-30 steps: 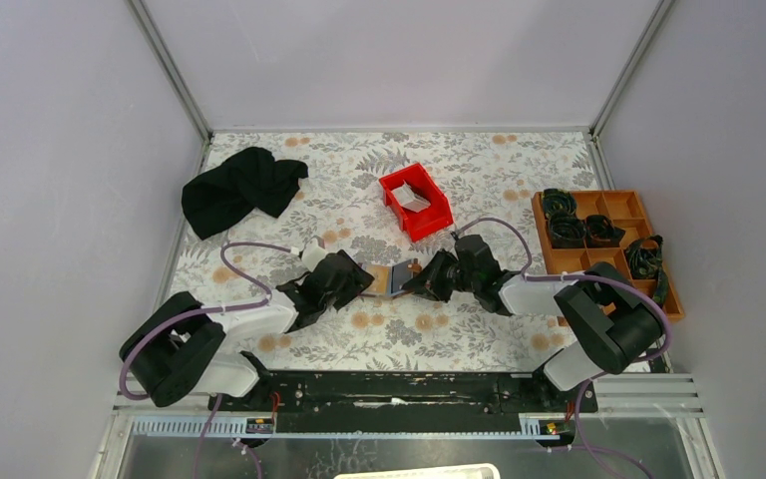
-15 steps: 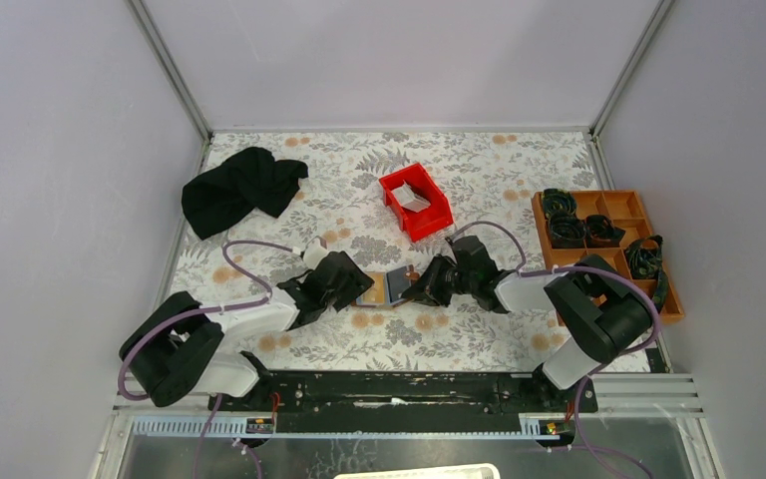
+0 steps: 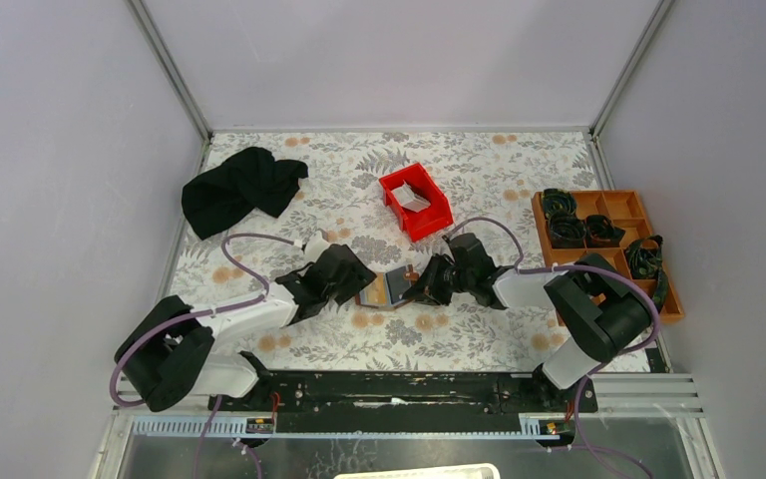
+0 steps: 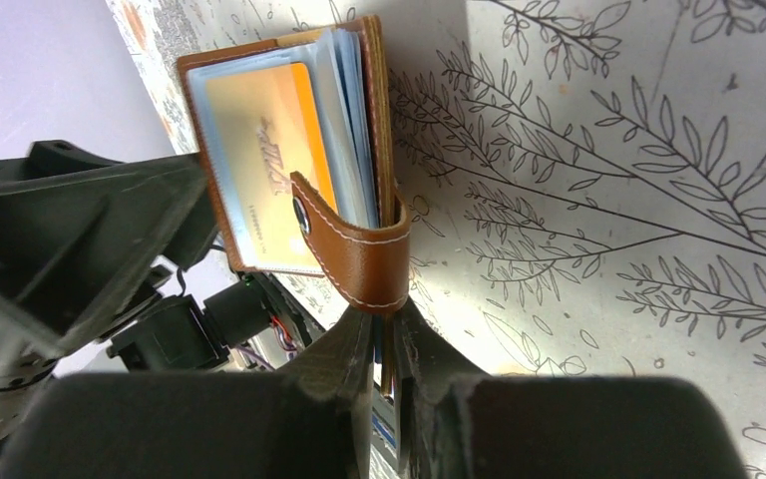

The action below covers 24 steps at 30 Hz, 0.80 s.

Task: Put the credit cards into the card holder
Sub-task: Close the card holder at the center of the board.

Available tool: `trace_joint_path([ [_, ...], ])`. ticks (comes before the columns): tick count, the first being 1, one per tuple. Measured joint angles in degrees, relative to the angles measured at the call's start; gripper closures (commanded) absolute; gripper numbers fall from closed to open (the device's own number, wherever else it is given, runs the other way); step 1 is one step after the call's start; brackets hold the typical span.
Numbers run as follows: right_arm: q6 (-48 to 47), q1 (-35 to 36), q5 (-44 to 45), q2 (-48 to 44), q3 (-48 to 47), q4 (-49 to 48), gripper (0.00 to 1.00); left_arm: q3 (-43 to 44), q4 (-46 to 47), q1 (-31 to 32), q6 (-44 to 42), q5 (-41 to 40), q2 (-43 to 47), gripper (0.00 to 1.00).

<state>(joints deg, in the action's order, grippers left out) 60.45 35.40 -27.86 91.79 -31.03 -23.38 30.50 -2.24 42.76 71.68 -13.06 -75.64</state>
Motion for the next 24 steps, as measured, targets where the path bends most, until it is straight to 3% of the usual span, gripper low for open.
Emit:
trace_joint_path([
  [24, -1.7, 2.45, 1.73, 2.34, -2.29, 1.9, 0.99, 5.07, 2.84, 3.13, -0.87, 1.03, -1.81, 0.38],
])
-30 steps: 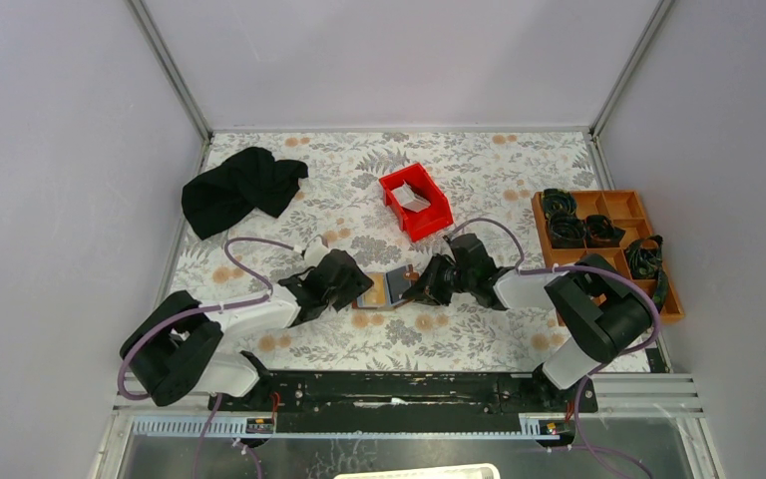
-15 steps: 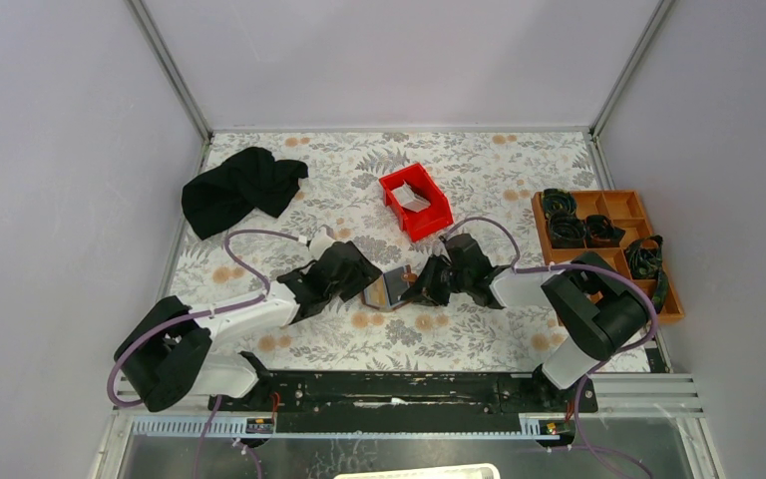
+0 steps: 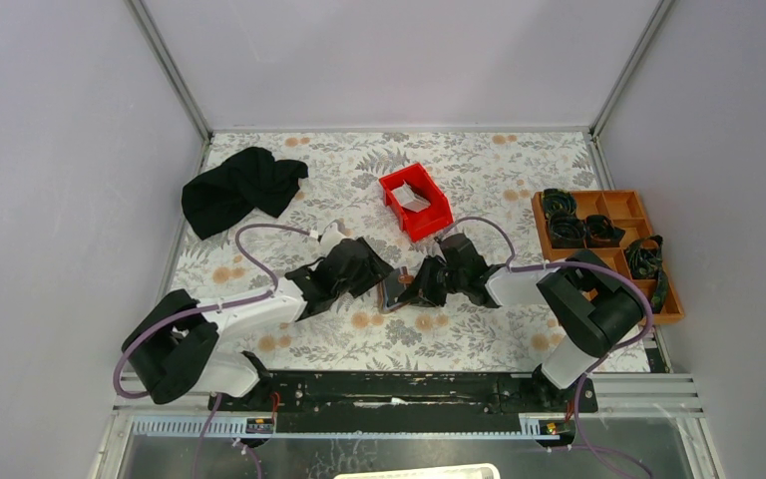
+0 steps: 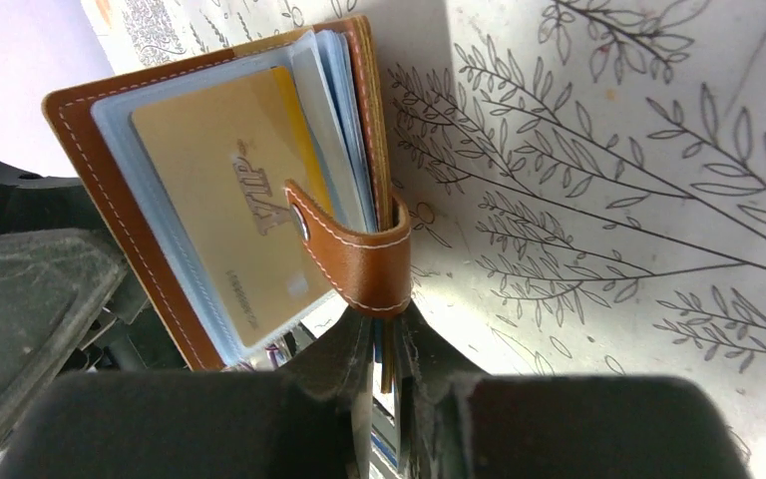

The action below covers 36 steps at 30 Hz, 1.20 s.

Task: Put the credit cards into the card holder
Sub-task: Close the card holder at the center of the board.

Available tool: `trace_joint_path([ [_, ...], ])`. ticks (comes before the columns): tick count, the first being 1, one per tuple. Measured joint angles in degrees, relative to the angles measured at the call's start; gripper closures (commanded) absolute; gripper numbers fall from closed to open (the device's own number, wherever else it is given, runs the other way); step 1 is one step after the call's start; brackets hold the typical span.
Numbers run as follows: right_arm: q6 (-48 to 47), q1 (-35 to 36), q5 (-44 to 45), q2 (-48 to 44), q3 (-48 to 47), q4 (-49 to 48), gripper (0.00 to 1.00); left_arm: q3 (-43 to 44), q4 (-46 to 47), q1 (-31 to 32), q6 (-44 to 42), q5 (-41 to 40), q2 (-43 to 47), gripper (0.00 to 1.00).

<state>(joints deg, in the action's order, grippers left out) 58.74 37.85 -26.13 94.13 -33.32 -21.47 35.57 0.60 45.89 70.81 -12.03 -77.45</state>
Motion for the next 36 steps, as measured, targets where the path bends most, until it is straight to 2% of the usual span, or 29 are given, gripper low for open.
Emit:
trace_joint_path([
  [7, -0.22, 0.79, 0.2, 0.28, -0.39, 0.0, 0.97, 1.57, 0.37, 0.46, -0.42, 1.22, -1.92, 0.39],
  [14, -3.04, 1.79, 2.1, 0.28, -2.05, 3.26, 0.65, 1.84, 0.74, 0.7, -0.7, 1.75, -3.76, 0.39],
  [17, -4.94, 2.36, 3.89, 0.2, -2.67, 6.64, 0.58, 1.84, 0.76, 0.81, -0.72, 1.79, -4.42, 0.39],
  [27, -11.74, 2.95, 11.41, -3.23, -5.79, 16.46, 0.56, 2.99, 0.87, 1.01, -1.31, 2.05, -6.27, 0.39],
  [36, -19.37, 5.4, 21.62, -2.91, -10.71, 24.13, 0.56, 3.96, 0.92, 1.01, -2.64, 2.75, -7.58, 0.39],
])
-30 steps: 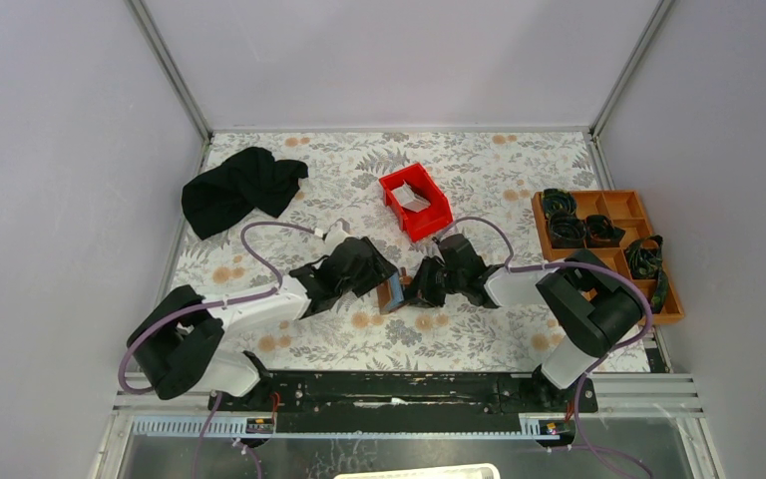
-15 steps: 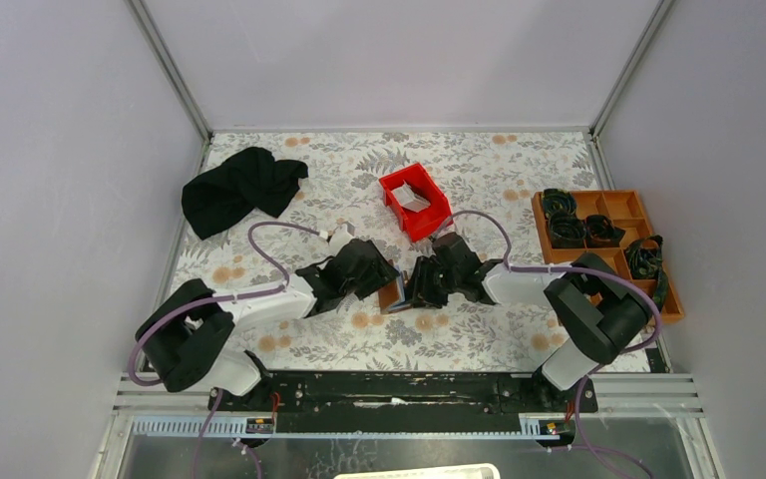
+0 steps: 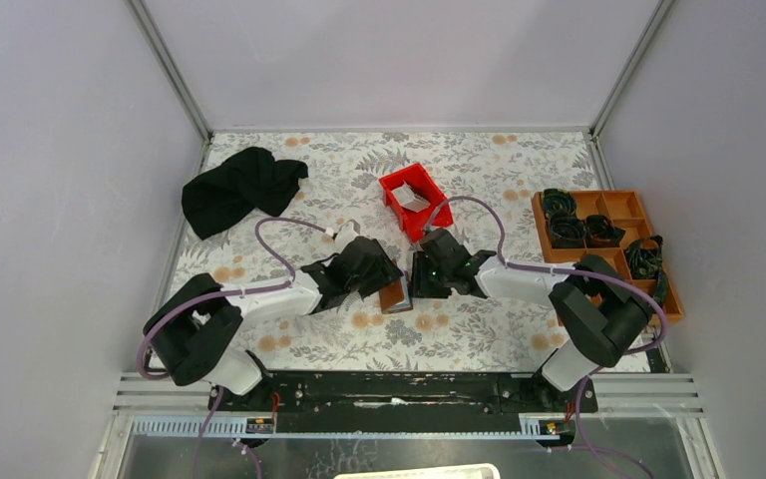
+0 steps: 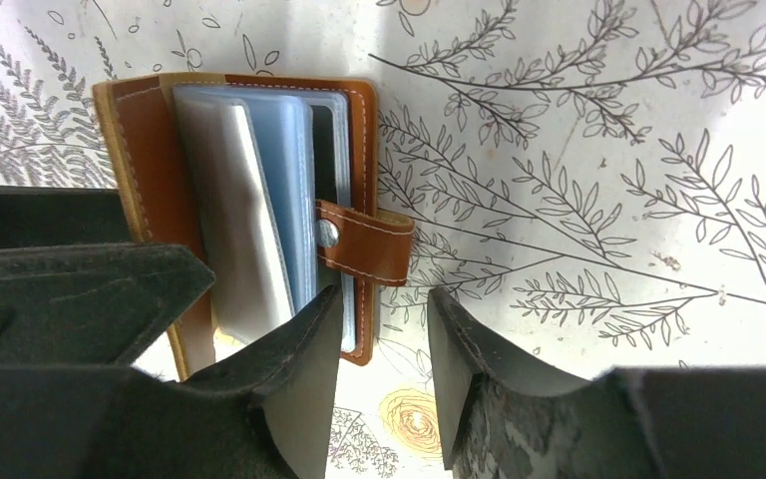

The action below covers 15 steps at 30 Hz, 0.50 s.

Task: Put the credit cards into the card holder
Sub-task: Close the card holder at the center of the board.

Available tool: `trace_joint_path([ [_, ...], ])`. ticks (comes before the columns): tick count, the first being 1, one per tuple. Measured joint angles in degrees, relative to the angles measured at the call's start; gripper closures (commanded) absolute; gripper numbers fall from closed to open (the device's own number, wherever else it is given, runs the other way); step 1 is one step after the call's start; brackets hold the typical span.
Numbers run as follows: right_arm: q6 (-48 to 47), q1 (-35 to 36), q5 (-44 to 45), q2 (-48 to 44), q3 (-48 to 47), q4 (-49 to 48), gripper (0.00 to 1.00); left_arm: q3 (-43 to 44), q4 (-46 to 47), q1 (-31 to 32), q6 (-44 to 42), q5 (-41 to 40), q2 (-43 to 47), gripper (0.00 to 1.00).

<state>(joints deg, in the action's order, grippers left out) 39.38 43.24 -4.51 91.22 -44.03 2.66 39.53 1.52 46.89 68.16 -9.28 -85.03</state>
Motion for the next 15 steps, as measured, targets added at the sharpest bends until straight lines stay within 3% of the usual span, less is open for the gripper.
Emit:
trace_joint_path([
  [15, -8.2, 9.53, 19.12, 0.9, -1.99, 1.4, 0.55, -0.04, 0.0, 0.0, -1.25, 0.11, -0.13, 0.39],
])
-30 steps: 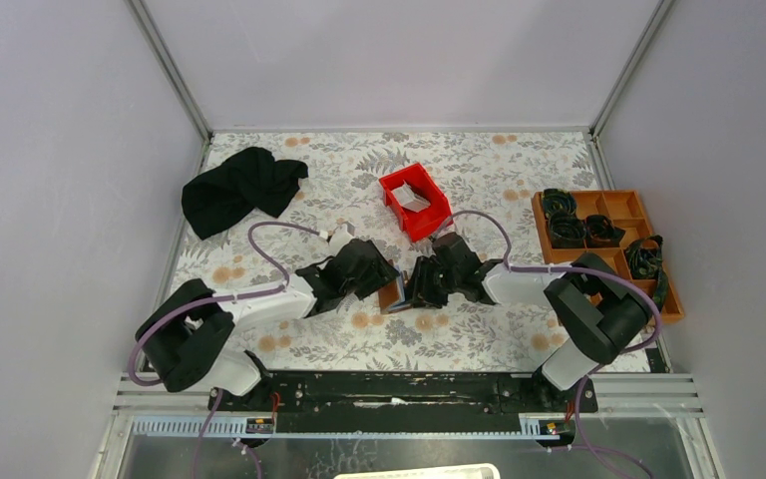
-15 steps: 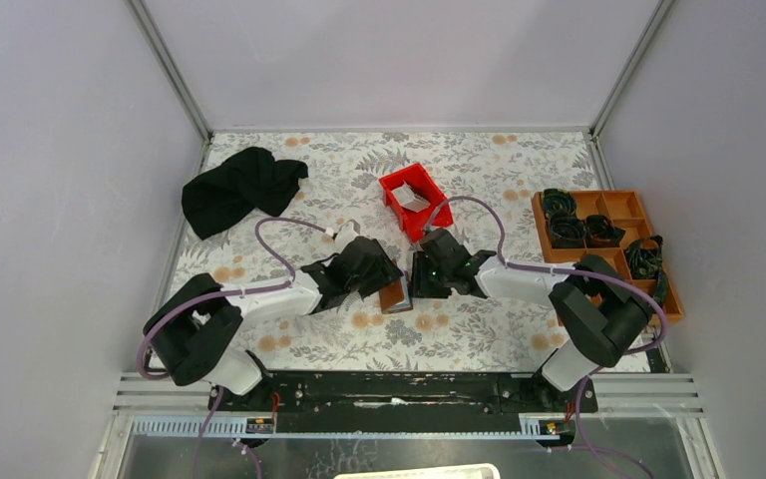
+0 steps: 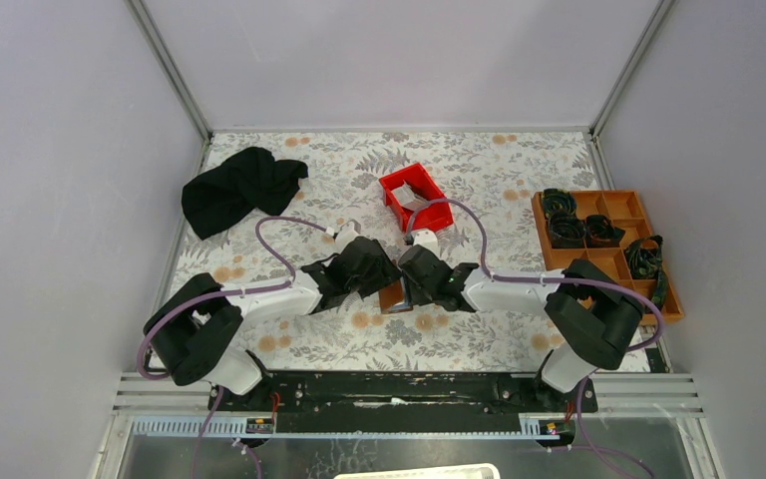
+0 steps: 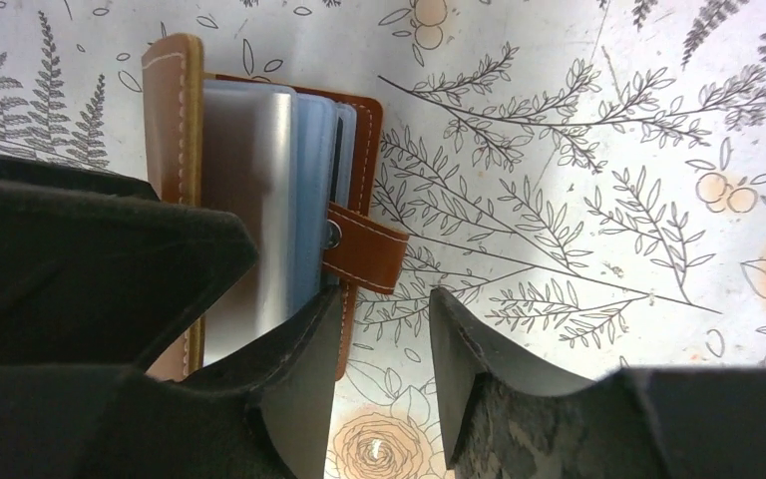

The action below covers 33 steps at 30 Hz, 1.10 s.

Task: Put the credit cards into the card holder
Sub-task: Close the card holder at the center of the board.

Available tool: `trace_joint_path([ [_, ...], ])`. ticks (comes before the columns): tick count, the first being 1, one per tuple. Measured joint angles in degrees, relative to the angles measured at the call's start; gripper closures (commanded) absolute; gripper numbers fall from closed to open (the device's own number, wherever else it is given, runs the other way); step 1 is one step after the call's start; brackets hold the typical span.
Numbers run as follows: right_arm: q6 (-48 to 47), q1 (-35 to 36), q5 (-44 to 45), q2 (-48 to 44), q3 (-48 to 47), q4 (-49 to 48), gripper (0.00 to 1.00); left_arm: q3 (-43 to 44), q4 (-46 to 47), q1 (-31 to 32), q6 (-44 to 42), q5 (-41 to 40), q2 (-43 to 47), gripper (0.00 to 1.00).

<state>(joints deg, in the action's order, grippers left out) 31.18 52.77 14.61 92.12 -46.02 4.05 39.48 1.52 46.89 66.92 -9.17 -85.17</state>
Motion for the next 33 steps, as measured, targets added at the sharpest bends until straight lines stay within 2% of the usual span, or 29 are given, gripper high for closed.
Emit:
trace_joint_path([
  [12, -6.05, 4.5, 13.4, 0.46, 1.88, -5.38, 0.55, -0.44, 0.28, 0.0, -0.02, 0.0, 0.0, 0.39],
  [25, -8.39, 4.66, 19.45, 1.9, 1.99, -8.72, 0.55, -0.74, 1.2, 0.0, -0.7, 0.37, -0.42, 0.39],
  [33, -6.88, 4.68, 20.33, -1.42, 3.89, -8.33, 0.55, 1.18, 1.36, 0.0, -1.33, 0.87, -2.64, 0.39],
])
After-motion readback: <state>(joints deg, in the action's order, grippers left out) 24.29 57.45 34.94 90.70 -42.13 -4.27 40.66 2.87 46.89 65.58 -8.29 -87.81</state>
